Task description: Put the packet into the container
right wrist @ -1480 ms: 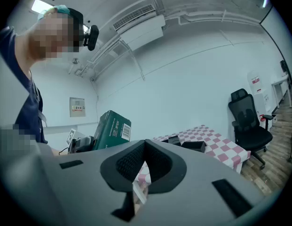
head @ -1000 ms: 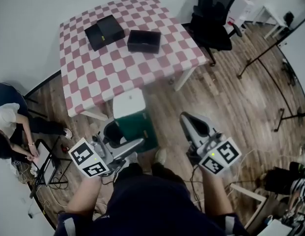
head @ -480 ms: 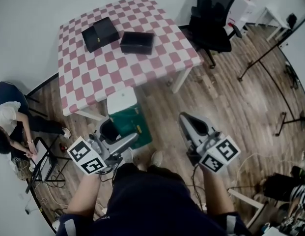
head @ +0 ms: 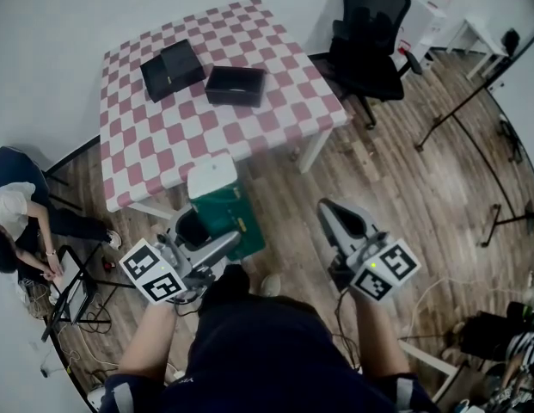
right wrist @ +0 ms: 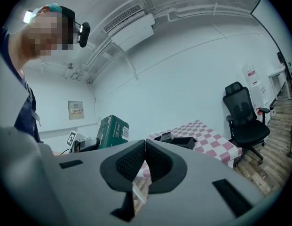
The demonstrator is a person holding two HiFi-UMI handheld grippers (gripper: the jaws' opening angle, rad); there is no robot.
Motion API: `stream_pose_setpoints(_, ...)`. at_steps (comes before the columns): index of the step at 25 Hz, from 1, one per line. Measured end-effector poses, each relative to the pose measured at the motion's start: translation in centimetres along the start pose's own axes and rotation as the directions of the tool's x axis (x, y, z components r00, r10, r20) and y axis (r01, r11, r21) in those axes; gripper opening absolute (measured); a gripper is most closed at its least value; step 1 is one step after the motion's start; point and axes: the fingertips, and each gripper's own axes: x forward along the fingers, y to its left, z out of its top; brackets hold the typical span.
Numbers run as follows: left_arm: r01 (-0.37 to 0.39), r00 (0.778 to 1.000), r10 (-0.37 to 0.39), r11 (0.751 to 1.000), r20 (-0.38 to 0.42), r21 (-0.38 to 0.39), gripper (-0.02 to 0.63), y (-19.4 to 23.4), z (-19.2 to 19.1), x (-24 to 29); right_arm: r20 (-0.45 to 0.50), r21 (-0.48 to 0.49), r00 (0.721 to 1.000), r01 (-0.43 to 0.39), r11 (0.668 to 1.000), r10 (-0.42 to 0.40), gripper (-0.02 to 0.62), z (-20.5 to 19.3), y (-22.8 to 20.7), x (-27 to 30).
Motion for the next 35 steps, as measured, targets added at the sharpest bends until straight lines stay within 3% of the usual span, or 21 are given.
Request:
stream_pose_setpoints(9, -0.001, 1.000, 0.001, 1.000, -0.001, -0.012, 0.403, 6.0, 1.9, 1.7, -0.025, 0.005, 0.999, 0.022, 1.000, -0.022, 0.017, 0.4, -3.3, 5.3)
stream_pose_setpoints(19, -0.004, 0.999, 0.004, 1.000, -0.042, -0.018, 0.403, 19.2, 6.0, 3.6, -0.059, 0.039, 0.997, 0.047, 0.998, -0.044, 0.017, 0.7, -7.4, 19.0)
stream_pose_setpoints(27, 0.050, 0.996, -0.051, 0.999, -0.076, -0.015, 0.403, 27.2, 10.1, 6.5, -0.070, 0.055, 0.992, 0.113, 0.992, -0.109, 0.017, 2.0, -10.4, 26.5)
stream_pose_setpoints(35, 0.109, 0.987, -0.102, 0.993, -0.125, 0.045, 0.403, 32.4, 13.8, 10.0, -0.053, 0.050, 0.985, 0.167, 0.985, -0.164, 0.017, 4.2, -12.5, 30.1)
